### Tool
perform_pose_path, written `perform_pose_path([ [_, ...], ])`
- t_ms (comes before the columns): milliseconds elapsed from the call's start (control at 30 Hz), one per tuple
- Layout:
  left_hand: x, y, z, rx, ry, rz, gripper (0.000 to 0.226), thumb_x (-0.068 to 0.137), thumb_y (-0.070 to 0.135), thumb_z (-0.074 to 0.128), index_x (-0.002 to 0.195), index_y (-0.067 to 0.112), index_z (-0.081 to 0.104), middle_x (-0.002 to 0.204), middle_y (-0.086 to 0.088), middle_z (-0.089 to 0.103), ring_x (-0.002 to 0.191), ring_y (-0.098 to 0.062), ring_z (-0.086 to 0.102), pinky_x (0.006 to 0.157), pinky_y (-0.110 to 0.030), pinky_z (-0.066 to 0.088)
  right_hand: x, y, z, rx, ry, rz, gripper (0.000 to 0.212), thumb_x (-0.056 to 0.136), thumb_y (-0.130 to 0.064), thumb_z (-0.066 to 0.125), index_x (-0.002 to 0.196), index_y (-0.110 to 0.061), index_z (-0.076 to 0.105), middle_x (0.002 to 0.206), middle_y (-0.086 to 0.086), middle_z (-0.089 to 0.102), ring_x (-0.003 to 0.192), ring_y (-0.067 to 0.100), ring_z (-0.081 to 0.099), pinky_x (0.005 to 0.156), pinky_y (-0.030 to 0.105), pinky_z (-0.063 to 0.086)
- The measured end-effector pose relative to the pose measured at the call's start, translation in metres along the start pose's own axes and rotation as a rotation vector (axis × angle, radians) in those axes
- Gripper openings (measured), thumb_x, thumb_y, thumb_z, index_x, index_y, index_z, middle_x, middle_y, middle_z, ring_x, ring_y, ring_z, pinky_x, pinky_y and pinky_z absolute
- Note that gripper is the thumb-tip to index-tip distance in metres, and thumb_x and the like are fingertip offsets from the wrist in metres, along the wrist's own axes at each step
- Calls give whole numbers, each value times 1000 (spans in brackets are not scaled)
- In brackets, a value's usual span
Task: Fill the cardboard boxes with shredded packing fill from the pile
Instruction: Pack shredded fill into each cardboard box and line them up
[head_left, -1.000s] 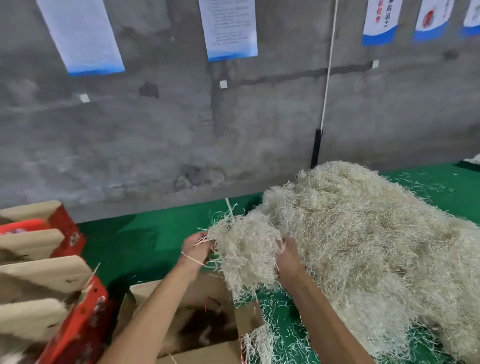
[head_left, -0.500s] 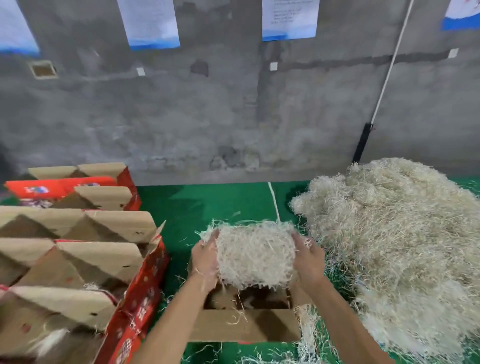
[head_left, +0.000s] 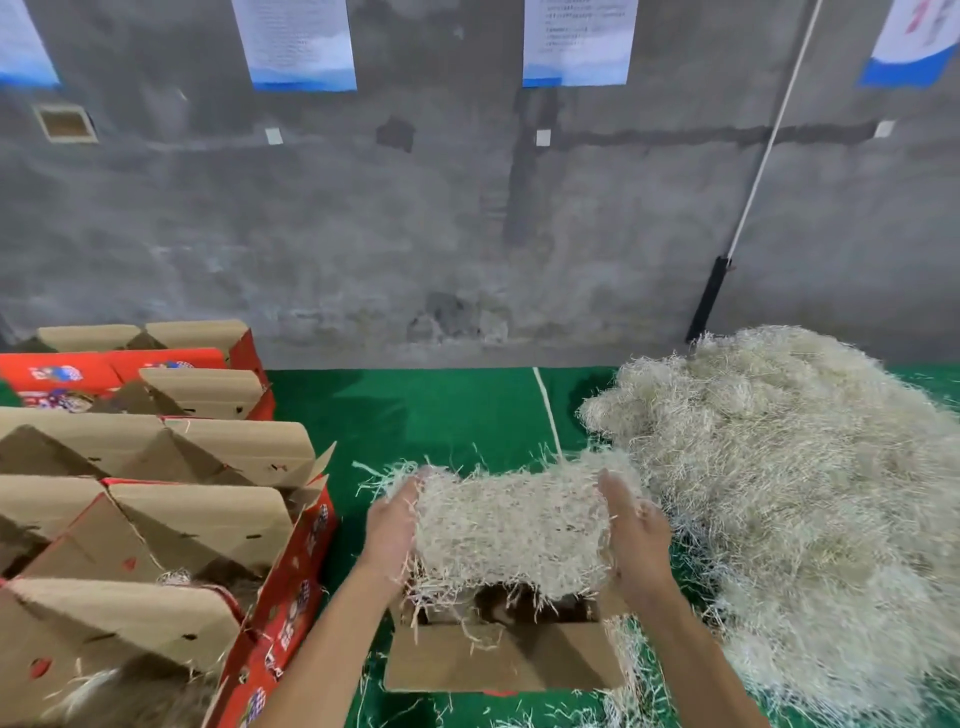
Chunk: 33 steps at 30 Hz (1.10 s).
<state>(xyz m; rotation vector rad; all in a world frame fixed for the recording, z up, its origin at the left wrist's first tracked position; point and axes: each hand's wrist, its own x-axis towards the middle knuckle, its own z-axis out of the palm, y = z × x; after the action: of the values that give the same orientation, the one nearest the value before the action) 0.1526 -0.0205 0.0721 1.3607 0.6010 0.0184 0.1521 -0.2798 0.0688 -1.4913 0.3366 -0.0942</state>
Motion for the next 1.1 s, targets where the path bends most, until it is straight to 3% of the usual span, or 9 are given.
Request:
perform_pose_path([
  [133,-23,-12,36,41,-352,-16,86,64,92,53,139,52,39,148,11,38,122,-16,47,113,-56,30,-14,8,44,-40,-282,51,84,81,-92,30,146,-42,41,152,7,39,139,29,39,106,66,32],
  [267,-29,-20,60,219,-434,56,66,76,90,43,133,57,46,153,12,33,141,-16,36,112,-48,33,-2,20,63,-422,-241,-63,56,98,-47,59,101,9,61,76,7,64,39,11,53,37,29,45],
  [367,-5,0,28,300,-269,277,58,69,80,62,99,30,58,96,13,62,69,10,55,64,-9,47,27,1,25,-454,-77,-86,28,102,-20,54,120,1,58,66,-7,59,30,2,41,33,17,32],
  [500,16,29,1,37,-37,164,60,67,72,67,106,27,63,56,9,44,44,-7,40,43,-19,42,19,-22,-2,-145,94,-158,66,70,-90,49,81,-26,63,49,-15,53,41,-1,40,51,25,41],
  [600,10,27,17,50,-170,84,88,74,85,55,146,36,42,137,9,52,125,-19,51,108,-48,39,11,-8,13,45,-66,-115,83,75,-93,29,143,-47,43,148,-13,47,90,-5,49,79,29,48],
  [700,-33,-2,59,286,-450,-20,104,60,99,46,149,47,28,160,16,18,144,-24,29,116,-58,24,-9,4,57,-105,-442,-81,69,76,-96,17,137,-69,32,139,-27,35,122,-12,38,111,40,26],
  [800,-31,-7,62,422,-291,-61,107,77,81,52,159,27,9,164,0,15,148,-29,25,119,-52,25,-8,5,60,-195,-441,-83,97,82,-92,9,145,-30,49,120,-8,67,113,5,61,97,32,47],
  [1033,-14,23,75,231,-249,-4,35,110,26,31,134,9,50,131,-12,55,118,-29,56,103,-33,46,-1,-4,77,-309,-268,-266,42,105,-52,32,114,-19,56,90,0,62,82,6,61,74,13,50],
  [1100,-20,13,85,392,-196,130,17,107,22,39,103,14,53,93,-5,59,77,-15,59,67,-19,53,5,2,91,-169,-266,-153,38,110,-29,34,105,-1,59,81,15,59,73,18,59,67,24,53],
])
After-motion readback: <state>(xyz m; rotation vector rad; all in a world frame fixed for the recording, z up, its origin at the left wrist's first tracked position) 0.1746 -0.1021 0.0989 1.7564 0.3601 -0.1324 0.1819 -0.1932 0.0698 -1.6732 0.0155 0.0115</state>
